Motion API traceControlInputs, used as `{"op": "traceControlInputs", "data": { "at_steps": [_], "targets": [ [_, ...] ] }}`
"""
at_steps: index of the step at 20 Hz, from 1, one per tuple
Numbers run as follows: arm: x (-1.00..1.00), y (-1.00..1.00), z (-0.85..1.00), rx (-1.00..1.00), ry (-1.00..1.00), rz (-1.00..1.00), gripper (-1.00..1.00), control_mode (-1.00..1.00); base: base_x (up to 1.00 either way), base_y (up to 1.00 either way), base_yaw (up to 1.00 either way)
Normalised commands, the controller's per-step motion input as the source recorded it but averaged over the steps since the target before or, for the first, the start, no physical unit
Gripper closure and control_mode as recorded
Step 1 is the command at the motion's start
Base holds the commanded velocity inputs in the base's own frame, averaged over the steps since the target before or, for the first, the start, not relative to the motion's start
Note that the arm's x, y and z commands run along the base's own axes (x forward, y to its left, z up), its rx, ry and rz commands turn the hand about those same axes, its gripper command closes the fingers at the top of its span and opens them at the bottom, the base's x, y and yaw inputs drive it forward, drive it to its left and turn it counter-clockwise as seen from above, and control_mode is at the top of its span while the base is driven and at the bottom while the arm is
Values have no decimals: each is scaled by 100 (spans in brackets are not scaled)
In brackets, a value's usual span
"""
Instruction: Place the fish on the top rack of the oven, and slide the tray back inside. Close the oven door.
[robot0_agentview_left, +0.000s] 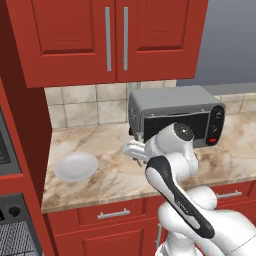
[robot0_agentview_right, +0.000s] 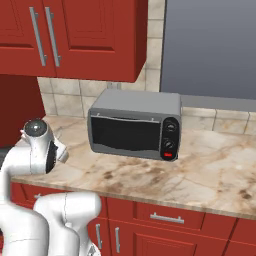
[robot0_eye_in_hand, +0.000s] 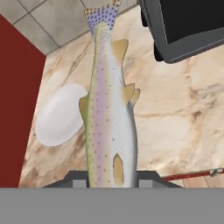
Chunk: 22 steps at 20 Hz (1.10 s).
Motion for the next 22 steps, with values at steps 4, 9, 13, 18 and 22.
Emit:
{"op": "traceControlInputs", "data": {
  "at_steps": [4,9,13,18,22],
  "targets": [
    [-25,-94,45,12,0,0,100,-100,0,0,0],
    [-19,-61,26,2,0,0,100,-100,0,0,0],
    [-23,-29,9,0,0,0,100,-100,0,0,0],
    [0,0,0,0,1,0,100,100,0,0,0],
    [0,0,0,0,0,0,100,100,-31,2,0]
  ]
}}
